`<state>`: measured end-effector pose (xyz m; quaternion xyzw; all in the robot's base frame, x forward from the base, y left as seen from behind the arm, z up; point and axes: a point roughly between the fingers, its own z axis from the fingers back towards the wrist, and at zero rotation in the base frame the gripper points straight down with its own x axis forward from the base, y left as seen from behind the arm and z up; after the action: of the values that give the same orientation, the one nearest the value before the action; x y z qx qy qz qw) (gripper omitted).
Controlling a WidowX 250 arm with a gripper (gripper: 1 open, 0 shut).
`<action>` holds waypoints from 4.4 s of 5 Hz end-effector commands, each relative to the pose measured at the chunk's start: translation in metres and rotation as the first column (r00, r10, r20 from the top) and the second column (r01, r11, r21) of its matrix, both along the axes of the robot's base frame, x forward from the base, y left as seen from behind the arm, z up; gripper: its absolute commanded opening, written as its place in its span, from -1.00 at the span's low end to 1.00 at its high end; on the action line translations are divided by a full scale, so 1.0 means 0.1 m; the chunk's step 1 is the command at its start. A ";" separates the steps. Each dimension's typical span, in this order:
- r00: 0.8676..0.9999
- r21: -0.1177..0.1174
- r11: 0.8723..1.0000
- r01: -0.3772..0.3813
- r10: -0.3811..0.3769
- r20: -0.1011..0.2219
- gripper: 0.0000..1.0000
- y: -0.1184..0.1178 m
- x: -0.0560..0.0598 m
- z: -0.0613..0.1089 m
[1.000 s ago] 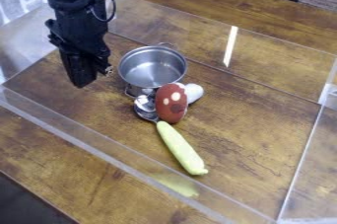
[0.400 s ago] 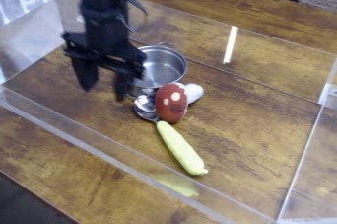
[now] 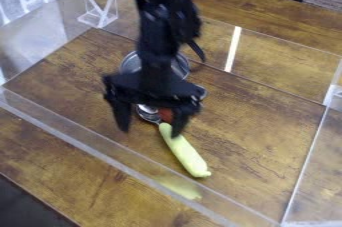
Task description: Move the green spoon to the left
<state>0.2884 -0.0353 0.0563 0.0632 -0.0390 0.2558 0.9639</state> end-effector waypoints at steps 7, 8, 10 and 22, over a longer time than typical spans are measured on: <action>0.935 -0.057 0.935 -0.350 0.353 0.045 1.00 -0.10 0.47 -0.08; 0.940 -0.059 0.940 -0.335 0.338 0.048 -1.00 -0.10 0.53 -0.01; 0.972 -0.053 0.971 -0.235 0.236 0.021 -1.00 -0.19 0.34 -0.12; 0.992 -0.215 0.970 -0.116 0.124 0.023 -1.00 0.10 0.21 0.96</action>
<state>0.3065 -0.0277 0.1285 -0.0272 0.0114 0.3151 0.9486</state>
